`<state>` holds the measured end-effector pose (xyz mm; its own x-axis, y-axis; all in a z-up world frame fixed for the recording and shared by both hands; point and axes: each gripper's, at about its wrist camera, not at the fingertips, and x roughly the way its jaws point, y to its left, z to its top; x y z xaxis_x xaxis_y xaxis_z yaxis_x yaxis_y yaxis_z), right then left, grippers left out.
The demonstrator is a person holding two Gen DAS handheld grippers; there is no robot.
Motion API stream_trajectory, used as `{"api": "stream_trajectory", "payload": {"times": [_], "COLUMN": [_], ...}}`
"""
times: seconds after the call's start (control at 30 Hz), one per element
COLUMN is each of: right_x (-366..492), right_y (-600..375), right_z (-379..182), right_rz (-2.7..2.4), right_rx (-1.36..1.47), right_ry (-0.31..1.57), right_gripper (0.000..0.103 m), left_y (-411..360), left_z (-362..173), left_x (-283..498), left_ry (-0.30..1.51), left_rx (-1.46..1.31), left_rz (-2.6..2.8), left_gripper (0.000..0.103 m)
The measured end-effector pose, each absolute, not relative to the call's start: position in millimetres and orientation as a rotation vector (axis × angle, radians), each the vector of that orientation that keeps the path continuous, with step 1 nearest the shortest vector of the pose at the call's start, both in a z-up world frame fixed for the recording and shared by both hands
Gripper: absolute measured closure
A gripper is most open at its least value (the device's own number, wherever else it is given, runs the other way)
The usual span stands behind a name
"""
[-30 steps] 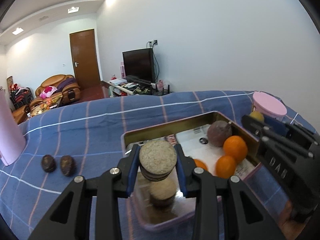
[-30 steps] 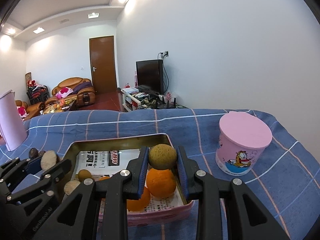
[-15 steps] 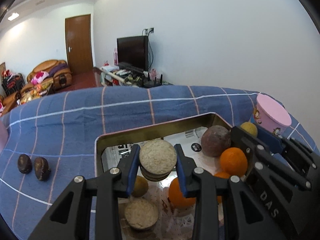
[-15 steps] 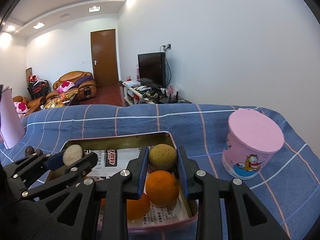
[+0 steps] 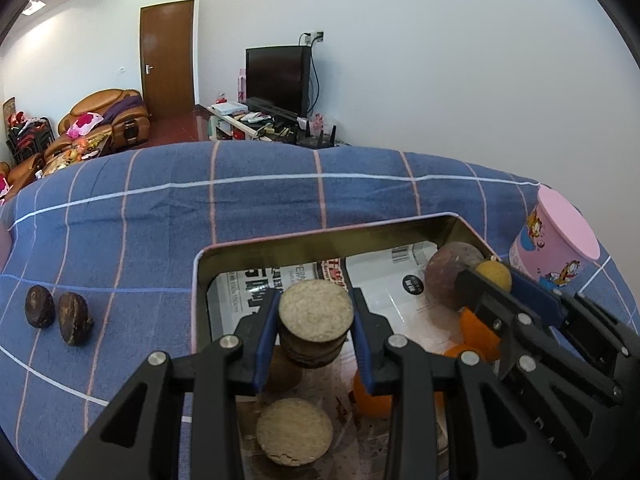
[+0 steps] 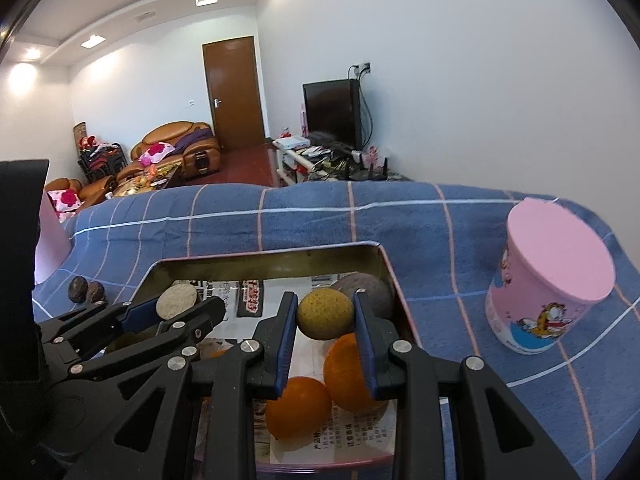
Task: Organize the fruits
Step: 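Open the left gripper over the tin while the right gripper releases the kiwi into it, then withdraw both grippers from the tin toward the two dark brown fruits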
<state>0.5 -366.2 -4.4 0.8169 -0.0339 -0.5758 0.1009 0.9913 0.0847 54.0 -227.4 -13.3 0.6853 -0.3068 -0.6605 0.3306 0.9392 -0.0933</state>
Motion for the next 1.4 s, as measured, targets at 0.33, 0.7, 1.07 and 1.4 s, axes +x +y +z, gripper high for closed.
{"api": "stream_trajectory", "payload": {"times": [0.33,0.7,1.07,1.4], "right_x": [-9,-55,-71,-90], "right_y": [-374,-382,-374,-365], "right_z": [-3,28,31,35], "right_rz": [-0.073,-0.240,-0.284,-0.352], "right_rx": [0.200,0.192,0.155,0.138], "right_ry": [0.573,0.248,0.127,0.063], "right_gripper": [0.071,0.016,0.015,0.015], "left_y": [-224,-211,-194,-176], "left_z": [-5,19,21,20], "left_x": [35,2,-19,-31], "left_ry": [0.644,0.393,0.314,0.302], "left_rx": [0.056,0.091,0.070,0.024], "left_rz": [-0.303,-0.237,-0.211,-0.210], "left_gripper": [0.038,0.000,0.000,0.000]}}
